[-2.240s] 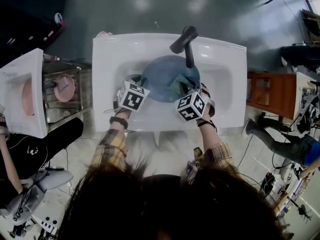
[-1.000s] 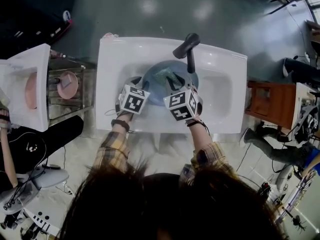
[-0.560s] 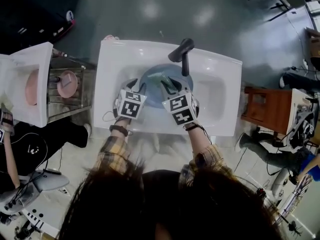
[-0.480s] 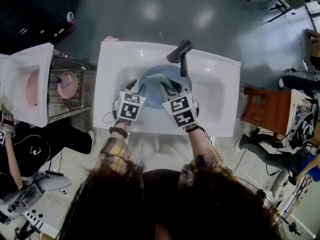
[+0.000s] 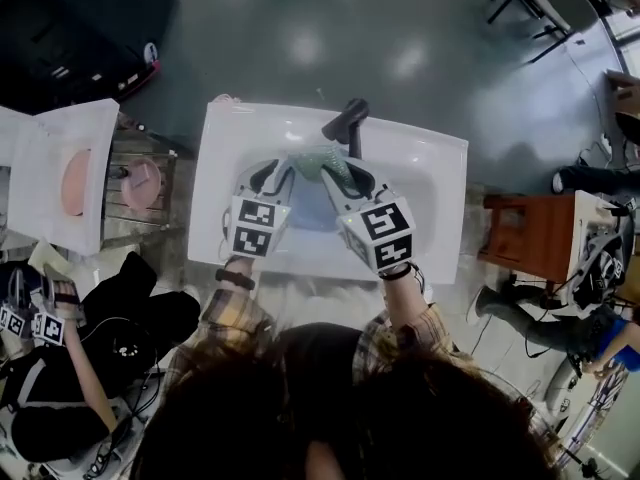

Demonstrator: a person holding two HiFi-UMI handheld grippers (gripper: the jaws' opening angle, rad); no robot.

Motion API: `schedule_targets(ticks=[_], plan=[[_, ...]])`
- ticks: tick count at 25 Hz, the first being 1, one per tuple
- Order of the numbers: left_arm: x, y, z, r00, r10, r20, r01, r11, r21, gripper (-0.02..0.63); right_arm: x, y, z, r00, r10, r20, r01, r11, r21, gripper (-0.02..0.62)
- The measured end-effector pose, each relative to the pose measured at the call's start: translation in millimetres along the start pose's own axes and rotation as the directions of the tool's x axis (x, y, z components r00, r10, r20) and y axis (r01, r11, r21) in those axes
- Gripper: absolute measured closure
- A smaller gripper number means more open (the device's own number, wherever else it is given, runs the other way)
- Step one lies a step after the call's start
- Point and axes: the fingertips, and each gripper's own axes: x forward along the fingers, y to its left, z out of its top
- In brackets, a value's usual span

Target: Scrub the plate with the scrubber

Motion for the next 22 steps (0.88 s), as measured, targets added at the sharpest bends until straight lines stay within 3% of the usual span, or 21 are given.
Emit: schedule_targets(ticks=[5, 11, 17, 22], plan=[[-14, -19, 52, 0.992, -0.045, 0.115, 0.04, 0.998, 0.047, 0.51, -26, -12, 37, 0.996, -0.01, 0.091, 0.01, 1.0, -0.001, 0.491], [-34, -41, 110, 0.963, -0.126, 0.24, 0.112, 0.991, 0.067, 0.564, -59, -30, 73, 0.979, -0.031, 0.201, 0.031, 1.0, 0.002, 0.491], [-58, -64, 158, 0.908, -0.239, 0.343, 0.215, 0.971, 0.106, 0.583, -83, -35, 92, 0.963, -0.074, 0.258, 0.086, 0.996, -0.033, 0.489], [-71, -79, 176, 0.88, -0.288, 0.379, 0.256, 0.957, 0.134, 0.589, -100, -36, 104, 0.95, -0.087, 0.301, 0.101, 0.994, -0.032, 0.489]])
